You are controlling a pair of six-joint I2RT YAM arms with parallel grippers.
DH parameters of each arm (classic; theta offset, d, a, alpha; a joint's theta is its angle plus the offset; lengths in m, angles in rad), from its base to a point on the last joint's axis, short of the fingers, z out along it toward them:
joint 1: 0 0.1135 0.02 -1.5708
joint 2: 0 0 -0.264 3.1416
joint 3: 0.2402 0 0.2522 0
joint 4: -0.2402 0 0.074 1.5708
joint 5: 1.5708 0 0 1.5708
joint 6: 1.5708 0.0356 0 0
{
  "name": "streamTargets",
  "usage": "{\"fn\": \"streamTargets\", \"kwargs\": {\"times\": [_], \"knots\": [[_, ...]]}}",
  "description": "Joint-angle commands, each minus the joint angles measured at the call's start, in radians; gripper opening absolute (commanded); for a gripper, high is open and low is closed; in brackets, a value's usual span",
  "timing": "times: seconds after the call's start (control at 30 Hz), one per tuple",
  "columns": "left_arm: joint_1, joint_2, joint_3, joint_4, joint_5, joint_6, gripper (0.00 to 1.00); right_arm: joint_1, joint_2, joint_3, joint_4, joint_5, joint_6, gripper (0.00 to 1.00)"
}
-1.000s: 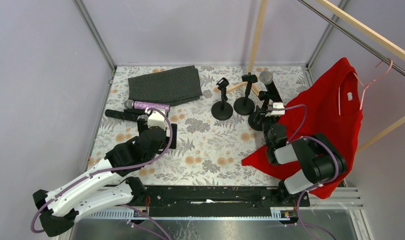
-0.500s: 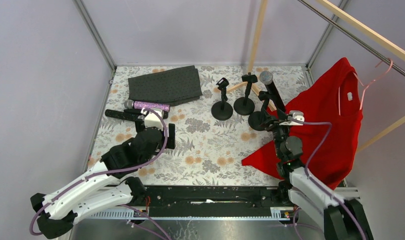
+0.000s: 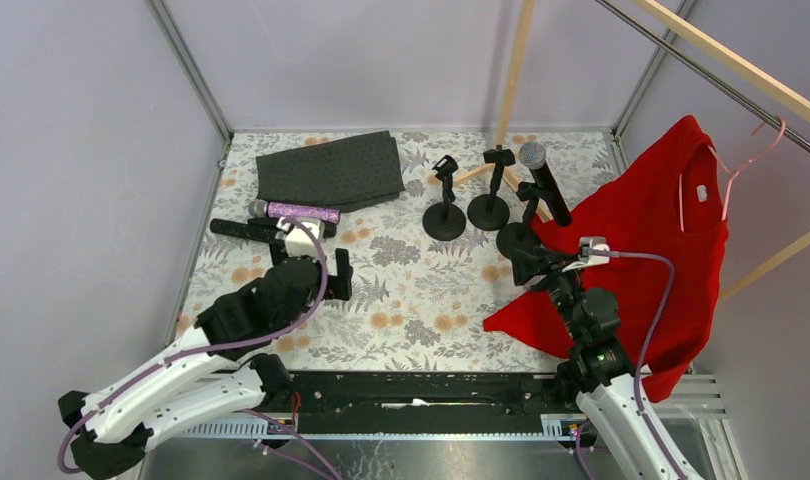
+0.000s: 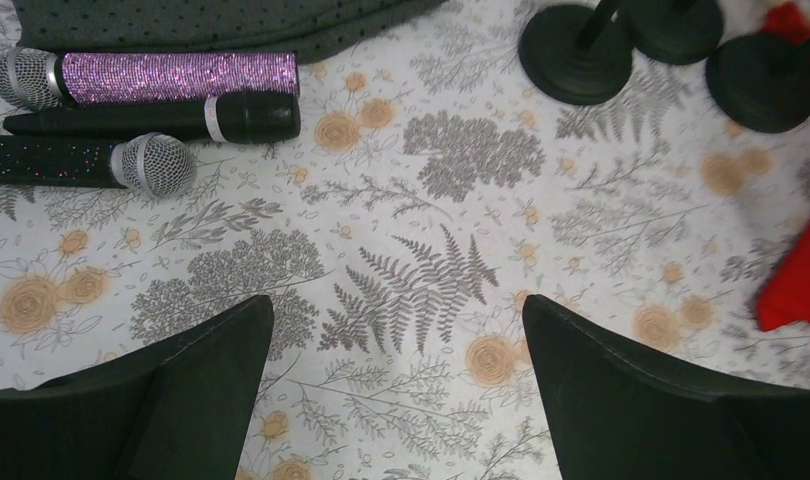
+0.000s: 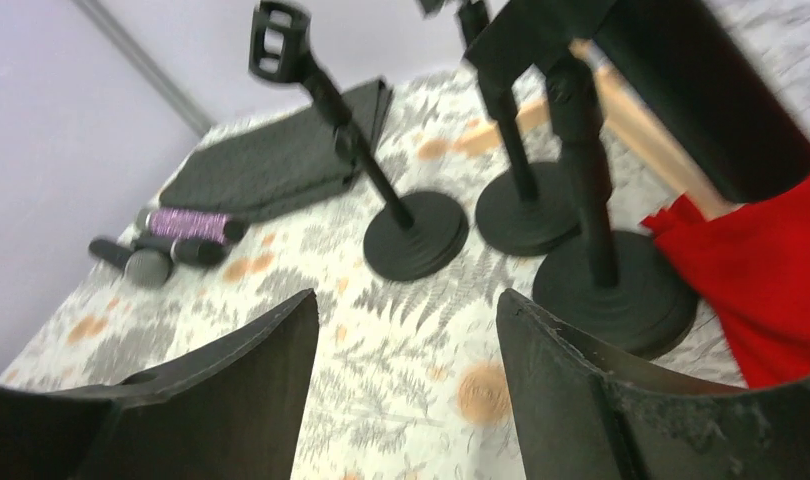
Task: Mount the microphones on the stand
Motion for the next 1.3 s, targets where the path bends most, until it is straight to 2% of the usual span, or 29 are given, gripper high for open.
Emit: {"fn": "streamTargets", "kwargs": {"times": [0.0, 0.13, 0.3, 0.5, 0.63, 0.73, 0.9, 1.1, 1.27], "knots": [[-0.003, -0.091, 0.012, 0.047, -0.002, -0.050, 0.99, 0.001, 0.003, 0.038, -0.094, -0.158, 0.016, 0.72], [-0.002, -0.146, 0.015, 0.029, -0.041, -0.116, 0.99, 0.006, 0.030, 0.043, -0.068, -0.177, -0.020, 0.71], [-0.002, -0.146, 0.016, 0.007, -0.073, -0.136, 0.99, 0.052, 0.140, 0.062, 0.033, -0.168, -0.048, 0.70], [-0.002, -0.114, 0.032, -0.018, -0.123, -0.112, 0.99, 0.294, 0.363, 0.097, 0.215, 0.052, -0.179, 0.70], [-0.002, -0.123, 0.002, -0.015, -0.140, -0.112, 0.99, 0.385, 0.617, 0.143, 0.396, 0.147, -0.237, 0.71], [-0.002, -0.127, -0.007, -0.003, -0.128, -0.113, 0.99, 0.390, 0.769, 0.196, 0.526, 0.179, -0.248, 0.71], [-0.003, -0.128, -0.015, 0.008, -0.127, -0.108, 0.99, 0.389, 0.986, 0.378, 0.558, 0.200, -0.316, 0.73], [-0.003, -0.143, -0.018, 0.008, -0.134, -0.112, 0.99, 0.383, 1.153, 0.531, 0.572, 0.241, -0.416, 0.73], [-0.002, -0.146, -0.020, 0.009, -0.136, -0.116, 0.99, 0.343, 1.253, 0.611, 0.582, 0.263, -0.427, 0.73]]}}
